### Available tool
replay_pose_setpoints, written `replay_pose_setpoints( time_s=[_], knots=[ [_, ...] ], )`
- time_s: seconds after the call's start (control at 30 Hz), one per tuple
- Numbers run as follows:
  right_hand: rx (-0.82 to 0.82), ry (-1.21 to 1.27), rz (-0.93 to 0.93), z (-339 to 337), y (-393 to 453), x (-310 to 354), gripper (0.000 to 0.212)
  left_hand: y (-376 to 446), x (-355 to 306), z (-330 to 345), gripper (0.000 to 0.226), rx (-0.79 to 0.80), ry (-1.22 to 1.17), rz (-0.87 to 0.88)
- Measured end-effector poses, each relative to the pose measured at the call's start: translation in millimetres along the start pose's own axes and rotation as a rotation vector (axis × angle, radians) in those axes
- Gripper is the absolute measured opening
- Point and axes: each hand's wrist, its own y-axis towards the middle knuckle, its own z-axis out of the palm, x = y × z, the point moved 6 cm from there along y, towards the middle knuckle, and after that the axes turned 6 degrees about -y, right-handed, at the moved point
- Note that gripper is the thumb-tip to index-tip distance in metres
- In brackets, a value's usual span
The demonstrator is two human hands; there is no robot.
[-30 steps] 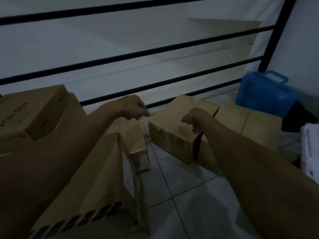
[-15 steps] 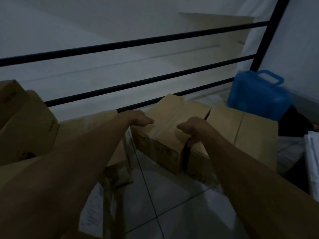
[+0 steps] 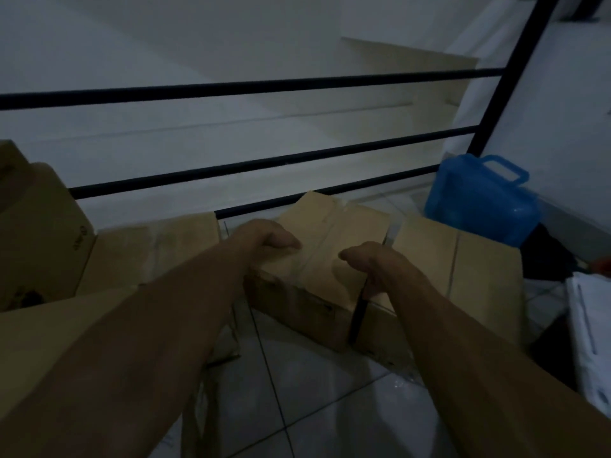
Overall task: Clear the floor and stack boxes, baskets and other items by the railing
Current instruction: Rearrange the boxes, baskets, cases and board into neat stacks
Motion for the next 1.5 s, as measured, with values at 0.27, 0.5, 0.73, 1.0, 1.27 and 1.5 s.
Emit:
replay_pose_setpoints(
  time_s=[0.27, 0.5, 0.73, 1.0, 1.27, 1.5],
  knots=[
    [-0.093, 0.036, 0.009, -22.5, -14.8, -27.0, 0.074, -30.5, 0.5, 14.4, 0.095, 0.152, -0.152, -0.111],
    [-0.205, 0.211, -0.075, -57.8, -45.9, -2.5, 0.050, -94.5, -11.9, -42.3, 0.052, 0.013, -0.343, 0.072],
    [-0.313, 0.281, -0.221, -72.9, -108.5, 44.5, 0.062, -170.4, 8.0, -109.6, 0.071, -0.119, -0.392, 0.249],
    [-0.362, 0.150, -0.422, -41.6, -133.3, 96.6, 0.074, -200.2, 72.2, -148.8, 0.074, -0.253, -0.399, 0.256],
    [-0.145, 0.095, -0.543, 32.5, -120.3, 137.0, 0.068, -188.9, 156.4, -171.3, 0.131, -0.290, -0.283, 0.106],
    [0.092, 0.067, -0.455, 86.0, -111.9, 150.2, 0.049, -192.8, 171.9, -183.0, 0.087, -0.375, 0.234, -0.039]
  ],
)
